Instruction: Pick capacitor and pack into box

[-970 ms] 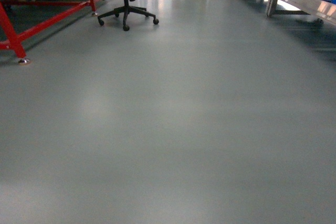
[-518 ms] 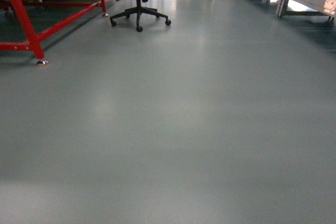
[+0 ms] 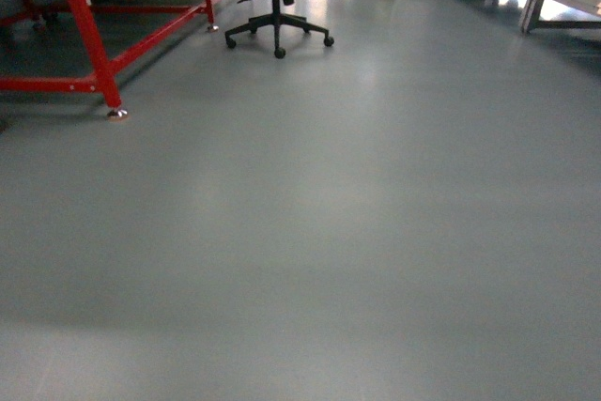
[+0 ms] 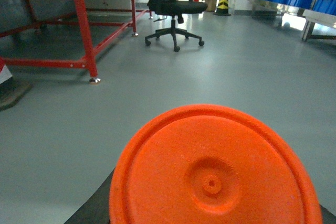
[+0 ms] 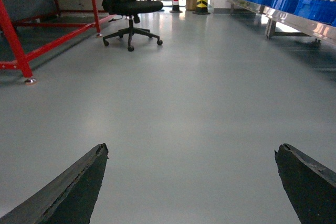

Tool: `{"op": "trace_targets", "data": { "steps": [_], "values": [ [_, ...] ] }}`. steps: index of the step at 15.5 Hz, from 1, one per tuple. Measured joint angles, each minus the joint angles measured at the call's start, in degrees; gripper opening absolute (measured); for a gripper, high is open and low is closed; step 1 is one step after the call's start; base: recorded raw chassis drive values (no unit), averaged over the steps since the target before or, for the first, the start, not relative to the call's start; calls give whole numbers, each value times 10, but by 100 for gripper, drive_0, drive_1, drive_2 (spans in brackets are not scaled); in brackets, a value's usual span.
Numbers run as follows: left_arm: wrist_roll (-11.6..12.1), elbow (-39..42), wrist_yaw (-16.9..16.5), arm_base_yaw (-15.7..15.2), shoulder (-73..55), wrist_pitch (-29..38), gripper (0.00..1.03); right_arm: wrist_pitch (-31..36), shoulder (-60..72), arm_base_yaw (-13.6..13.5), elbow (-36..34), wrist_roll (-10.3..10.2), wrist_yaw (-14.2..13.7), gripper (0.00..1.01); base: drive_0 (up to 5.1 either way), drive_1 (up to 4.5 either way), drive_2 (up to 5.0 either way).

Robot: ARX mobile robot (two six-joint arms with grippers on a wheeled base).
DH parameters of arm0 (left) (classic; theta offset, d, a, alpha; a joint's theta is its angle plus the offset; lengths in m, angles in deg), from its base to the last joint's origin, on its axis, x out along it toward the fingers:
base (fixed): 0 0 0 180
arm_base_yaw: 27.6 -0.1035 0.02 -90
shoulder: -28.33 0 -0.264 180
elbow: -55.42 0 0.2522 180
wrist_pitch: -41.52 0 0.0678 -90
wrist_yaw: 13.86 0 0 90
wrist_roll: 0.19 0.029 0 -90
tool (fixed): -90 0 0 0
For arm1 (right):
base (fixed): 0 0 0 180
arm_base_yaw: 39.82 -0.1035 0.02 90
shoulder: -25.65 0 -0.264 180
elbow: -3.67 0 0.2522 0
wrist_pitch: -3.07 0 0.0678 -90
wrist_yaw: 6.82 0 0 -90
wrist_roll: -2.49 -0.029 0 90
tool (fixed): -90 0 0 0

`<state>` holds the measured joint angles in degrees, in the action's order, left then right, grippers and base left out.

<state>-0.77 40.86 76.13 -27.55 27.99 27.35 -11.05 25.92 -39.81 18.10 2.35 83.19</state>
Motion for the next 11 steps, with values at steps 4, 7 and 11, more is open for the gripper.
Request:
{"op": "trace_targets", "data": {
  "steps": [4, 7, 11],
  "values": [
    [0, 0, 2, 0, 0, 0, 44, 3, 0, 0, 0, 0, 0, 98, -501, 245, 245],
    [0, 0, 1, 0, 0, 0, 44, 2, 0, 0, 0, 0, 0, 98, -512, 234, 234],
    [0, 0, 0, 0, 0, 0, 44, 1, 0, 0, 0, 0, 0, 98, -509, 236, 236]
  ]
}}
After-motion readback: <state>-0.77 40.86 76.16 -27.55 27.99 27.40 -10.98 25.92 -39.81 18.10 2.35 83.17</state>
